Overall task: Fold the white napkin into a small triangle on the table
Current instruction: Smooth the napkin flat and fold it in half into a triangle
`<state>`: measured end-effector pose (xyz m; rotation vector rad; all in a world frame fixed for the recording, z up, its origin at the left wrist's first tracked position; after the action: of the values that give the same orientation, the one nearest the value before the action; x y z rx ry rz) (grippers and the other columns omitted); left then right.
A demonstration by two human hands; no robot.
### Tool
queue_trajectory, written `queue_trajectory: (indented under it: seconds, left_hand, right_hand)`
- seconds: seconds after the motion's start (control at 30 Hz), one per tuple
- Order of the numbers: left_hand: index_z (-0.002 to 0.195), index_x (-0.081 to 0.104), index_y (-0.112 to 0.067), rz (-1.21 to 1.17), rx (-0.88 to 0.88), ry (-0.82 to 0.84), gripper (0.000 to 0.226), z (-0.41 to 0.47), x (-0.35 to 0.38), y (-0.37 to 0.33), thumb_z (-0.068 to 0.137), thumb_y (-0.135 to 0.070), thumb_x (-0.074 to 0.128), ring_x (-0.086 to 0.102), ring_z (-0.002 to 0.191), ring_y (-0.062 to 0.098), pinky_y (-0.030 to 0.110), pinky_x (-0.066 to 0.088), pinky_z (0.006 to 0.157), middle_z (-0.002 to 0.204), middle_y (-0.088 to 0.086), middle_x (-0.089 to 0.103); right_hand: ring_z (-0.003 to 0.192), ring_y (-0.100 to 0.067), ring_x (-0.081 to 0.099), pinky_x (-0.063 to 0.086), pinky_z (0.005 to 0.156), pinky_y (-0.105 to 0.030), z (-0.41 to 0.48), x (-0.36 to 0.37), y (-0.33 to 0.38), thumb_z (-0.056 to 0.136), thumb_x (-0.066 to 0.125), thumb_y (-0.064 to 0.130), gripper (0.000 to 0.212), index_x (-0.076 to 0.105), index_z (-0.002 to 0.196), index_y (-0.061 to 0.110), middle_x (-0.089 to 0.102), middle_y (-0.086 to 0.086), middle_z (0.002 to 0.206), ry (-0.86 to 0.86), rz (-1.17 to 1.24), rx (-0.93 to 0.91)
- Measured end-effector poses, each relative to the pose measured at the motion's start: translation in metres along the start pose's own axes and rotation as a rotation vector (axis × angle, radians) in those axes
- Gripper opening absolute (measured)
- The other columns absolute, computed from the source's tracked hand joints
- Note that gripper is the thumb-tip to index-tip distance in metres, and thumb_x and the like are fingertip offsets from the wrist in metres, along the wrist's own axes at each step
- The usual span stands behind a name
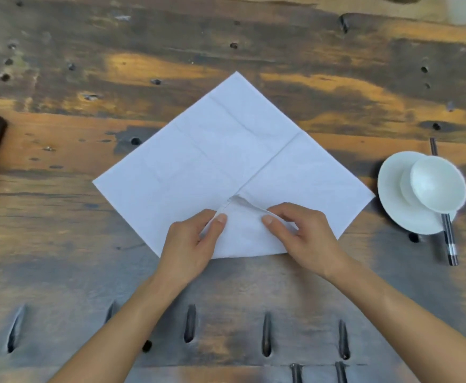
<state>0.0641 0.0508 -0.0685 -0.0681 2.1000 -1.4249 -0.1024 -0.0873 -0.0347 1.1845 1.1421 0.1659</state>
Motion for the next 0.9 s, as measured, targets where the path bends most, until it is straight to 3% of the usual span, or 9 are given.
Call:
queue_trajectory:
  seconds: [0.2,0.3,0.47,0.57,0.7,0.83,0.9]
  left_hand:
    - [0.079,0.060,-0.031,0.076,0.029,-0.061,0.035,0.052,-0.019,-0.025,0.102,-0.053,0.047,0.055,0.062,0.014,0.023,0.040,0.058,0.067,-0.003,0.060]
    - [0.075,0.054,-0.022,0.144,0.065,-0.100,0.043,0.084,-0.029,-0.035,0.103,-0.055,0.046,0.054,0.061,0.015,0.024,0.040,0.058,0.066,-0.001,0.056]
    - [0.065,0.030,-0.029,0.320,0.180,-0.130,0.047,0.150,-0.039,-0.054,0.106,-0.044,0.046,0.044,0.061,0.015,0.019,0.033,0.058,0.065,-0.006,0.042]
    - [0.063,0.033,-0.028,0.327,0.178,-0.109,0.048,0.195,-0.042,-0.052,0.106,-0.040,0.050,0.046,0.060,0.011,0.023,0.030,0.054,0.063,-0.008,0.044]
    - [0.062,0.032,-0.018,0.378,0.118,-0.091,0.051,0.248,-0.042,-0.046,0.103,-0.042,0.054,0.036,0.055,0.015,0.032,0.024,0.052,0.055,-0.001,0.031]
    - [0.059,0.031,-0.015,0.380,0.028,-0.052,0.058,0.283,-0.042,-0.033,0.100,-0.048,0.056,0.028,0.054,0.017,0.036,0.022,0.054,0.053,-0.002,0.025]
    - [0.056,0.031,-0.015,0.385,-0.016,-0.028,0.060,0.293,-0.041,-0.029,0.099,-0.049,0.057,0.029,0.054,0.021,0.035,0.023,0.055,0.052,-0.002,0.025]
  right_hand:
    - [0.091,0.000,0.063,0.040,0.077,-0.008,0.059,-0.020,0.002,0.103,0.057,0.035,0.011,0.065,0.097,0.032,0.066,0.017,0.099,-0.043,0.003,-0.059]
    - [0.093,0.003,0.062,0.039,0.079,-0.006,0.094,-0.028,0.001,0.102,0.057,0.034,0.012,0.067,0.096,0.030,0.066,0.019,0.099,-0.055,0.011,-0.090]
    - [0.092,-0.004,0.061,0.043,0.082,-0.016,0.159,-0.036,-0.008,0.102,0.056,0.034,0.016,0.068,0.095,0.025,0.066,0.017,0.093,-0.060,-0.020,-0.123]
    - [0.090,-0.002,0.058,0.041,0.083,-0.014,0.195,-0.039,-0.015,0.101,0.059,0.027,0.013,0.068,0.094,0.021,0.064,0.016,0.091,-0.098,-0.058,-0.140]
    - [0.085,-0.001,0.054,0.037,0.077,-0.011,0.235,-0.040,-0.039,0.101,0.060,0.027,0.013,0.069,0.093,0.022,0.060,0.016,0.086,-0.129,-0.088,-0.035]
    - [0.075,-0.005,0.056,0.042,0.073,-0.026,0.262,-0.040,-0.067,0.097,0.064,0.032,0.015,0.071,0.087,0.024,0.065,0.014,0.075,-0.162,-0.122,0.123]
    - [0.072,0.000,0.057,0.040,0.068,-0.021,0.267,-0.039,-0.077,0.096,0.064,0.038,0.019,0.070,0.081,0.027,0.063,0.019,0.067,-0.179,-0.126,0.198]
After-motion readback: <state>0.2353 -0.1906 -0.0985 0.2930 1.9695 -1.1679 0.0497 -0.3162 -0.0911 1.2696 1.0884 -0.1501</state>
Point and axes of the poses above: each hand's wrist, its own z-axis towards the middle knuckle, its own x-axis out of the palm, y = z × x, the point moved 8 cm from there along z, towards the middle knuckle
